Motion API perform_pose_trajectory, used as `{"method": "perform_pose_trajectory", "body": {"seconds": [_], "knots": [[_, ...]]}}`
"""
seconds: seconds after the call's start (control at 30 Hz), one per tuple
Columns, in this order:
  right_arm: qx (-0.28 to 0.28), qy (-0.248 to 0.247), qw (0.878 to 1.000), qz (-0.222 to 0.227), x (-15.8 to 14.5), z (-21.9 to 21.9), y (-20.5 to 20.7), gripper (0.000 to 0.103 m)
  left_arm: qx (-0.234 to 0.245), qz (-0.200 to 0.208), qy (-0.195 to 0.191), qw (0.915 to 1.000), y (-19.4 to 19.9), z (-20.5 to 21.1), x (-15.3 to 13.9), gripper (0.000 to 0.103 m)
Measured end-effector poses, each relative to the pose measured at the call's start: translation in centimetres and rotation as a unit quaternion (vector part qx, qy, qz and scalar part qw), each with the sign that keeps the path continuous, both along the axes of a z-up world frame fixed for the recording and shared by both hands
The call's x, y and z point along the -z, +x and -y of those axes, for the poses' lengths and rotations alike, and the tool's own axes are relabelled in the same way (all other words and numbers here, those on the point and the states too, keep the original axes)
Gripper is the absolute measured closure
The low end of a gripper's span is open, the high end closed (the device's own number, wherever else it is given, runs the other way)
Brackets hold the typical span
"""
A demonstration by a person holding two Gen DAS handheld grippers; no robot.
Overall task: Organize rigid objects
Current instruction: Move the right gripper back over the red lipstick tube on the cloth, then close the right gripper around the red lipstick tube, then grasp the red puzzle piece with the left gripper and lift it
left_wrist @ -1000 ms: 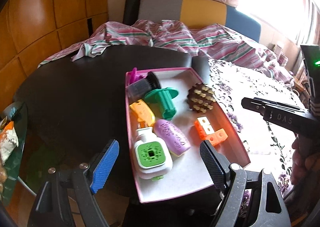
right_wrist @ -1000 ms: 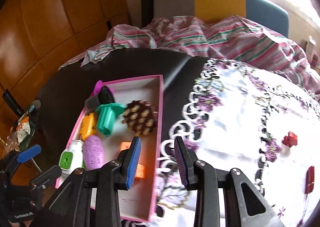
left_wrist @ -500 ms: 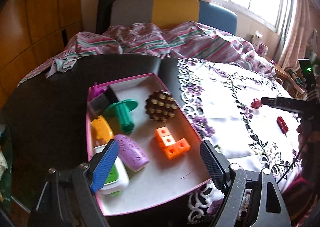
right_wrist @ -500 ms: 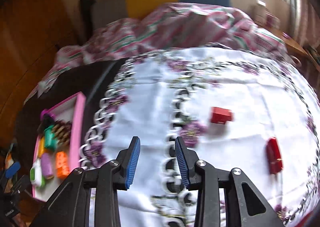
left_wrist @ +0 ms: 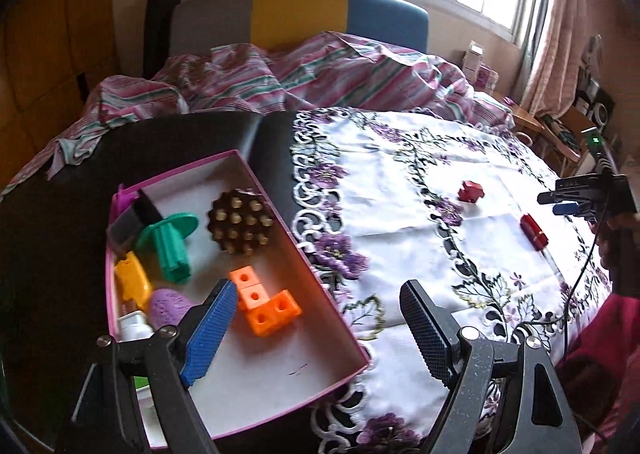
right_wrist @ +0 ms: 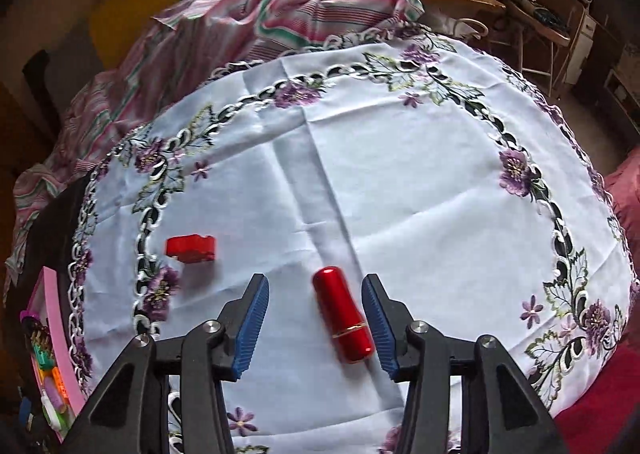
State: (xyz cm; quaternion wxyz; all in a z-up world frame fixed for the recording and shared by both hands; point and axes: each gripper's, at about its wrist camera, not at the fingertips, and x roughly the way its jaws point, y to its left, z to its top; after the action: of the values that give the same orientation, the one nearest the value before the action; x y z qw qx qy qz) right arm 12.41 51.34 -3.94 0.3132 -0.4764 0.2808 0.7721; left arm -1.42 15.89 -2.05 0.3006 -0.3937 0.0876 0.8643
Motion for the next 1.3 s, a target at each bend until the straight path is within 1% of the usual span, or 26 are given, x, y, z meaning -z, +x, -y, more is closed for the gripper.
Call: {"method": "perform_pose_trajectory", "body": {"seconds": [0.03, 0.17, 0.37, 0.4, 0.43, 0.47, 0.5, 0.57, 0.63, 0.7, 0.8, 0.97, 1.07, 1.13, 1.3], "knots": [[-0.001, -0.003, 1.000, 0.013, 0.5, -0.3, 0.0, 0.054, 0.004, 0.000, -0.001, 1.0000, 0.1, -0.4, 0.0, 0.019], [-0.013, -0.017, 0.999, 0.039, 2.3, -0.7, -0.5, 0.054, 0.017, 0.001, -0.003, 0.9998, 0.5, -1.6, 0.1, 0.019], [-0.020, -0.014, 0.998, 0.064, 4.5, -0.8, -1.9, 0.054, 0.040, 0.005, -0.004, 0.9992, 0.7, -3.7, 0.0, 0.019], [-0.027, -0.018, 0.997, 0.074, 5.2, -0.6, -2.1, 0.057, 0.042, 0.003, -0.003, 0.9991, 0.7, -3.9, -0.1, 0.019], [-0.032, -0.010, 0.996, 0.081, 5.4, -0.3, -2.3, 0.069, 0.044, 0.003, -0.001, 0.9990, 0.7, -4.2, -0.1, 0.019], [-0.038, 0.012, 0.996, 0.077, 5.0, 0.2, -2.3, 0.076, 0.046, 0.006, 0.001, 0.9989, 0.7, -4.5, -0.1, 0.019], [-0.042, 0.015, 0.997, 0.068, 4.9, 0.6, -2.2, 0.080, 0.048, 0.010, 0.002, 0.9988, 0.5, -4.7, 0.0, 0.019], [-0.043, 0.009, 0.997, 0.056, 5.0, 0.9, -2.1, 0.080, 0.055, 0.026, 0.004, 0.9981, 0.2, -5.3, 0.3, 0.019], [-0.052, 0.020, 0.996, 0.063, 5.0, 1.1, -2.3, 0.080, 0.062, 0.039, 0.004, 0.9973, -0.1, -6.1, 0.6, 0.019], [-0.052, 0.019, 0.996, 0.063, 5.1, 1.1, -2.2, 0.080, 0.070, 0.047, 0.003, 0.9964, -0.4, -7.1, 0.8, 0.019], [-0.042, 0.005, 0.998, 0.053, 5.1, 0.8, -1.8, 0.080, 0.081, 0.054, -0.002, 0.9952, -0.8, -8.9, 1.0, 0.019], [-0.039, -0.002, 0.998, 0.050, 5.0, 0.7, -1.4, 0.080, 0.112, 0.069, -0.008, 0.9913, -1.9, -13.0, 1.8, 0.019], [-0.036, -0.009, 0.998, 0.046, 5.0, 0.5, -1.2, 0.080, 0.121, 0.082, -0.016, 0.9891, -2.7, -15.9, 2.7, 0.019], [-0.037, -0.012, 0.998, 0.043, 5.0, 0.3, -1.0, 0.080, 0.128, 0.093, -0.012, 0.9873, -3.3, -17.7, 3.2, 0.019], [-0.036, -0.014, 0.998, 0.042, 4.9, 0.2, -0.9, 0.080, 0.141, 0.098, -0.021, 0.9849, -4.4, -22.0, 3.9, 0.019]]}}
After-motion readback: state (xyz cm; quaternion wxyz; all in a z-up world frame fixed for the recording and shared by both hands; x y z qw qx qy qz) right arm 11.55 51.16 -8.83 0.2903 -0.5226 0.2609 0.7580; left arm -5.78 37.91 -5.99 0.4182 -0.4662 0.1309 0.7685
